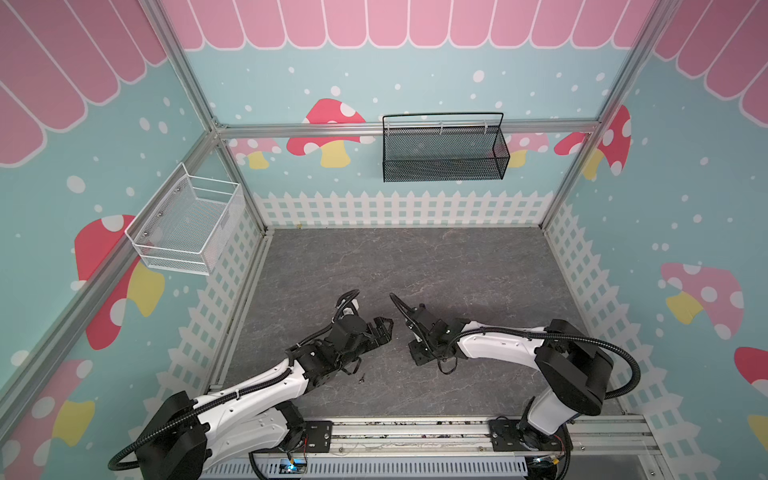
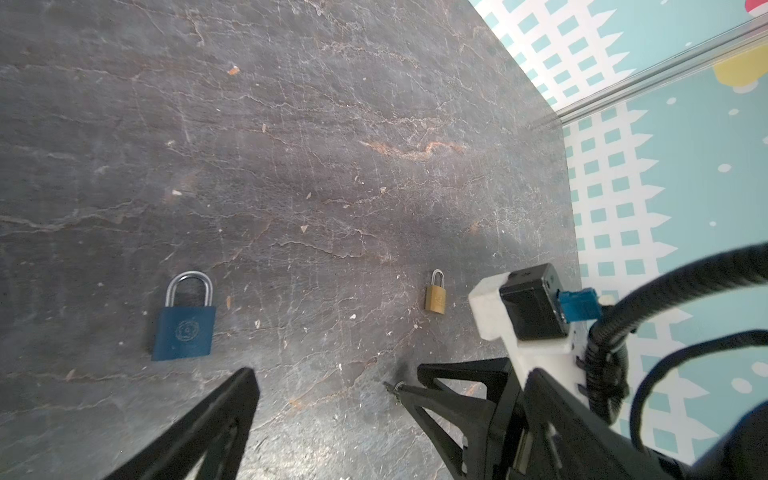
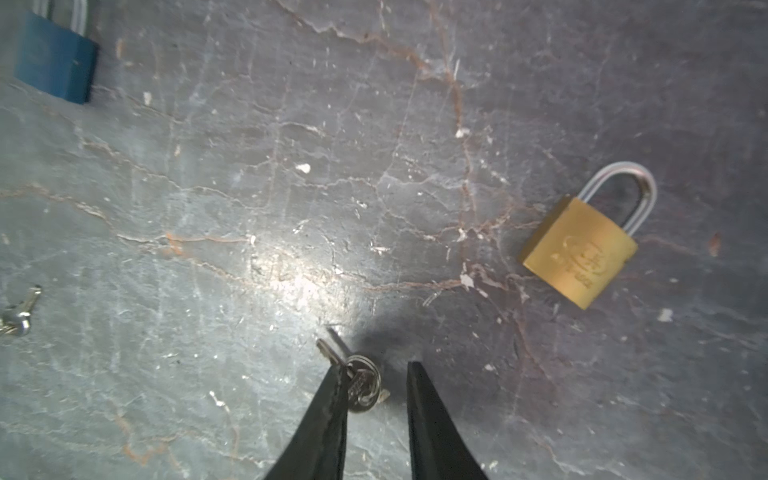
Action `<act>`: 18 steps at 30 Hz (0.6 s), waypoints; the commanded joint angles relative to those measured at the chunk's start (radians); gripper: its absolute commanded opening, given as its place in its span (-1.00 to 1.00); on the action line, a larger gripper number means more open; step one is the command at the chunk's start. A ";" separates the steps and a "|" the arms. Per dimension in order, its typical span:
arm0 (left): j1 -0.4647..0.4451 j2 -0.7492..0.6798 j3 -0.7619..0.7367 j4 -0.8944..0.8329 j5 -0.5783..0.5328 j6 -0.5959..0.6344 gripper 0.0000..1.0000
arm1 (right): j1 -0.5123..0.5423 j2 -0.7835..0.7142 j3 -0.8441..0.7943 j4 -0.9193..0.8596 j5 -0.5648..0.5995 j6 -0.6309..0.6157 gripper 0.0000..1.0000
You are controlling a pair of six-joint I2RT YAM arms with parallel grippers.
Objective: Unlock with the key
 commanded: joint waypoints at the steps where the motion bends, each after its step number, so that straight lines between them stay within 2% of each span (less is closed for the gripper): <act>1: -0.004 0.004 -0.015 0.000 -0.005 -0.019 1.00 | 0.026 0.036 -0.014 -0.005 0.015 -0.004 -0.44; 12: -0.004 0.009 -0.017 -0.001 -0.007 -0.017 1.00 | 0.067 0.068 -0.003 -0.050 0.070 0.011 -0.51; 18: -0.004 0.012 -0.014 -0.001 -0.004 -0.017 1.00 | 0.055 0.005 0.031 -0.061 0.074 0.030 -0.39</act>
